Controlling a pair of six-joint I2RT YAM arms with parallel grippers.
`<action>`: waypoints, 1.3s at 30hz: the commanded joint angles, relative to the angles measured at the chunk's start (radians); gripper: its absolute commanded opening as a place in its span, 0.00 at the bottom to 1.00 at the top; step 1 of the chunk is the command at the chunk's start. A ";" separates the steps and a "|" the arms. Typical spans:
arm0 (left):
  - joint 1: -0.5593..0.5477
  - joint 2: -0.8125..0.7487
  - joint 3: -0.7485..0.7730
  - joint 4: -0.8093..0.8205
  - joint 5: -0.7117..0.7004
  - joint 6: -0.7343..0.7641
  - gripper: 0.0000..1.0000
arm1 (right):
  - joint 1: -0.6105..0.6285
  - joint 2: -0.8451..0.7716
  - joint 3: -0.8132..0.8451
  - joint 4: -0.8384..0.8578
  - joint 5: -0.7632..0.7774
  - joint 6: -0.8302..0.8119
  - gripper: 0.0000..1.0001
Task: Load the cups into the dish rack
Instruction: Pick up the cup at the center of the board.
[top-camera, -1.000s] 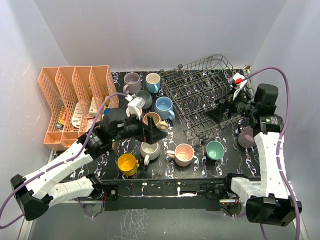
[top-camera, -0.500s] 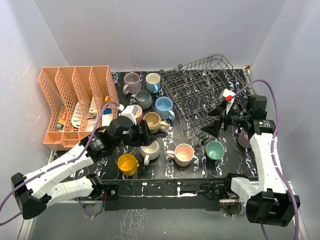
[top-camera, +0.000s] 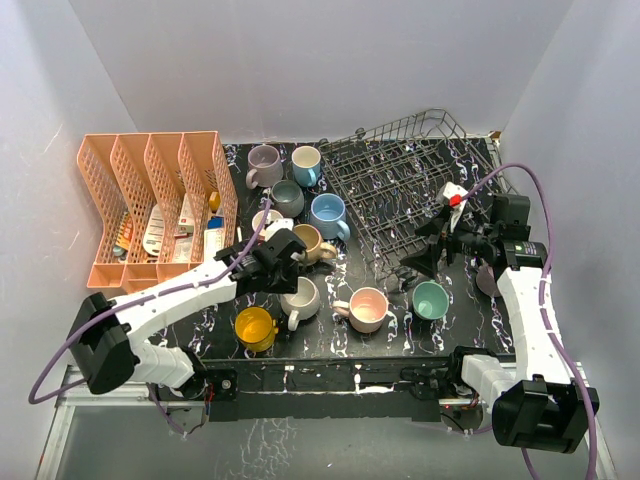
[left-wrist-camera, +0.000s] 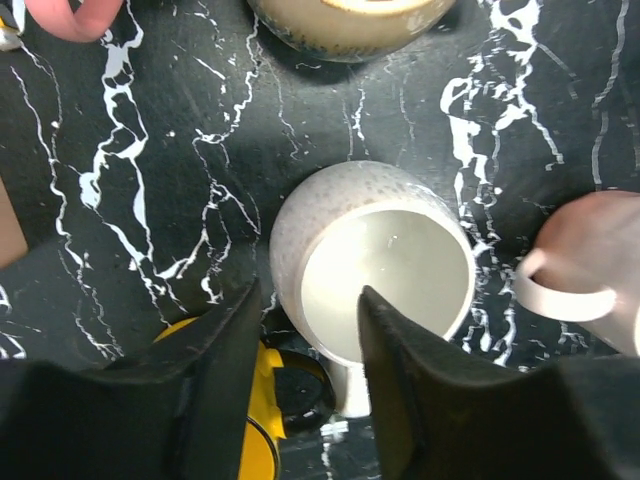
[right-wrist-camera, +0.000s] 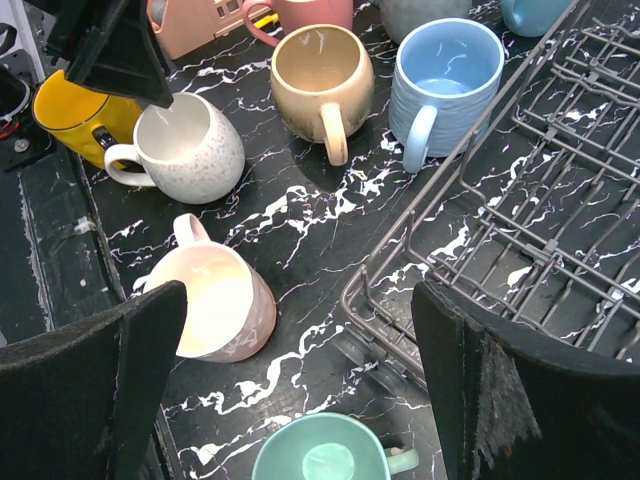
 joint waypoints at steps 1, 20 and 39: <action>-0.003 0.047 0.046 -0.021 -0.076 0.037 0.39 | 0.004 -0.010 -0.021 0.055 -0.006 -0.013 0.98; -0.003 0.183 0.010 0.050 -0.036 0.073 0.19 | 0.004 -0.023 -0.037 0.070 -0.010 0.007 0.98; -0.002 0.034 -0.022 0.111 -0.007 0.055 0.00 | 0.004 -0.021 -0.050 0.063 -0.067 0.014 0.98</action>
